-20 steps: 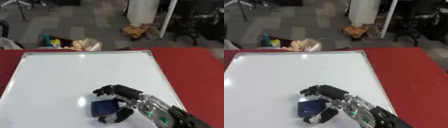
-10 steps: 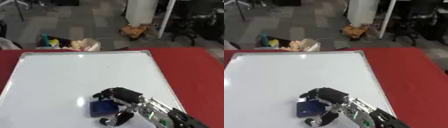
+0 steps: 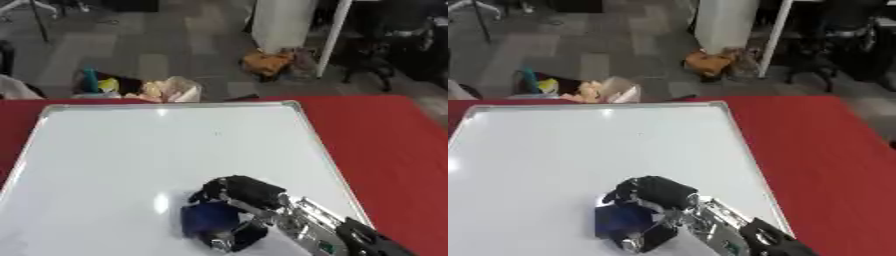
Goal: Wipe the whiteboard clean with a brush.
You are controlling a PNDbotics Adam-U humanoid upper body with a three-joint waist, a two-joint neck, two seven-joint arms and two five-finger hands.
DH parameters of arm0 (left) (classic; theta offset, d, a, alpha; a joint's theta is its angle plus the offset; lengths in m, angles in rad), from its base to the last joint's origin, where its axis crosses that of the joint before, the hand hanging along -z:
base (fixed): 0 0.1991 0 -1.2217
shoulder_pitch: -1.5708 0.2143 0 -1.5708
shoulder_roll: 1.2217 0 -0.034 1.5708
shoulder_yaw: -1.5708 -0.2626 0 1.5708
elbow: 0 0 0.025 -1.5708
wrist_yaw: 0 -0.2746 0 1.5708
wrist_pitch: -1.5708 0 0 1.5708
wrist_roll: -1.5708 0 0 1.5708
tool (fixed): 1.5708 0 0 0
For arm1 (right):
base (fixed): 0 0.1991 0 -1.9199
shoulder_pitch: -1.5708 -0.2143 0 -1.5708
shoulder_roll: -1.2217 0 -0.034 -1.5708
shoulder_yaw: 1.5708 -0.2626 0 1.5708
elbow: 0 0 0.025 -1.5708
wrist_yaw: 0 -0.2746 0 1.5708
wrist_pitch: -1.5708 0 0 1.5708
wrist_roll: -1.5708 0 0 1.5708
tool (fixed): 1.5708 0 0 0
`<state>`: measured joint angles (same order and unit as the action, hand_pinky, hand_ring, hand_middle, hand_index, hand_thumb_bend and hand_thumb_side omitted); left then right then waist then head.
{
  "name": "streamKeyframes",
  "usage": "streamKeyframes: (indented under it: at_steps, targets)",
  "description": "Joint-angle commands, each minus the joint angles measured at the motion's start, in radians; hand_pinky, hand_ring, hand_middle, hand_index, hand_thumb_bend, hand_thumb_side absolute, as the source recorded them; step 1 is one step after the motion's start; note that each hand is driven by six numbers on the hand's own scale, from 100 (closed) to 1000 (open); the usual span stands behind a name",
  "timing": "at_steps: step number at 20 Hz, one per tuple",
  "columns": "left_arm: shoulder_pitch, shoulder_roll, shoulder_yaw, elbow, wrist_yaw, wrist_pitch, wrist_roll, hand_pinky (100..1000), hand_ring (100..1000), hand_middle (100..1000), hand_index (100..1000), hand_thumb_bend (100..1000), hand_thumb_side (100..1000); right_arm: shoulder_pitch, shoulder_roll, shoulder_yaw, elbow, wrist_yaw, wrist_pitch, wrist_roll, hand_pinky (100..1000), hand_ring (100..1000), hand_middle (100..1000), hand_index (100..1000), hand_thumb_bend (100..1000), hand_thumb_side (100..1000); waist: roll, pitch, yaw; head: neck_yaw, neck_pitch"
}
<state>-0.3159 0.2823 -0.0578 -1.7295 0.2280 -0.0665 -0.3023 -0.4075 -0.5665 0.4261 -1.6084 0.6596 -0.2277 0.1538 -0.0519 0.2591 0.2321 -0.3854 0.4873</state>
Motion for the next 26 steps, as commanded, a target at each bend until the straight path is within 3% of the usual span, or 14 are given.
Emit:
streamKeyframes:
  at_steps: [1, 11, 21, 26]
  targets:
    - [-0.006, 0.016, 0.001, -0.016, -0.004, -0.002, -0.002, 444, 530, 580, 847, 740, 522, -0.007, -0.009, -0.004, -0.009, 0.008, 0.001, -0.009, 660, 701, 627, 856, 230, 370, 0.003, -0.014, -0.001, 0.001, -0.013]
    - [-0.004, 0.017, 0.002, -0.015, -0.004, -0.002, -0.003, 444, 530, 580, 847, 739, 522, -0.013, -0.016, -0.015, -0.021, 0.005, 0.008, -0.016, 659, 700, 626, 863, 203, 358, 0.001, -0.015, -0.002, -0.001, -0.014]
    - [0.002, 0.019, 0.003, -0.015, -0.004, -0.001, -0.003, 445, 530, 580, 847, 737, 523, -0.019, -0.040, -0.044, -0.080, -0.015, 0.041, -0.023, 657, 696, 622, 862, 230, 297, -0.001, -0.020, -0.008, 0.000, -0.013]
    - [0.002, 0.022, 0.005, -0.019, -0.004, -0.003, -0.002, 446, 530, 580, 846, 735, 522, -0.047, -0.068, -0.099, -0.101, -0.035, 0.087, -0.042, 658, 697, 624, 863, 241, 291, -0.011, -0.023, 0.011, -0.001, -0.021]
